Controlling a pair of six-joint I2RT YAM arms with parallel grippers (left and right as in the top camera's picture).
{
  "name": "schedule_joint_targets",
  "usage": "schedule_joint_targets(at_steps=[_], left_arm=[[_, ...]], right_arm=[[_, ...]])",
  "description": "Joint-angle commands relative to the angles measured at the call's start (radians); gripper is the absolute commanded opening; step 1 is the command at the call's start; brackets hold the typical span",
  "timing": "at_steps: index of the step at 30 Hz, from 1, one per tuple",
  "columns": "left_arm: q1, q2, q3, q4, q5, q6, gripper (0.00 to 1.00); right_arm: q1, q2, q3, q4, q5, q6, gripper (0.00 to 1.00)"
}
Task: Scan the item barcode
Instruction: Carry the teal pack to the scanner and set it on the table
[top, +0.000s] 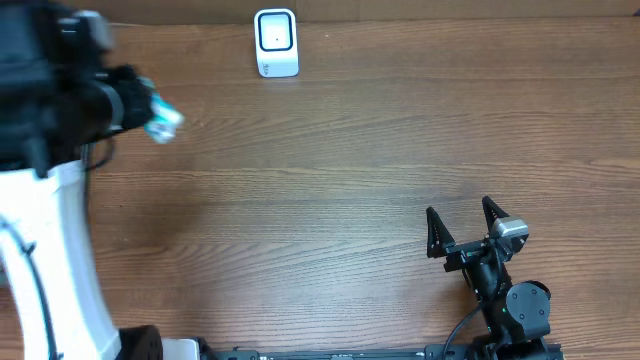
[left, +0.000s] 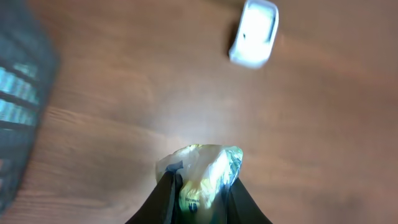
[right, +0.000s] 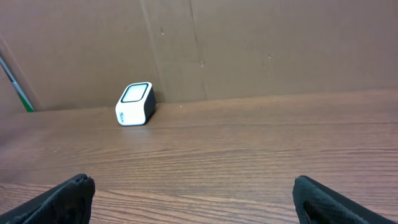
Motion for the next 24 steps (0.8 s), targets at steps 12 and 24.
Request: schedule_joint_targets(at_steps=[12,24], left_arm=[[-0.333,0.269,-0.418,0.229,-0.121,-0.020,0.04],[-0.396,0.372,-0.435,0.289,-0.154,-0.015,0.72]], right_arm=[[-0.003,-0.008,-0.010,0.005,0.010,0.004,1.00],[-0.003,-0.008,-0.010,0.005,0.010,0.004,1.00]])
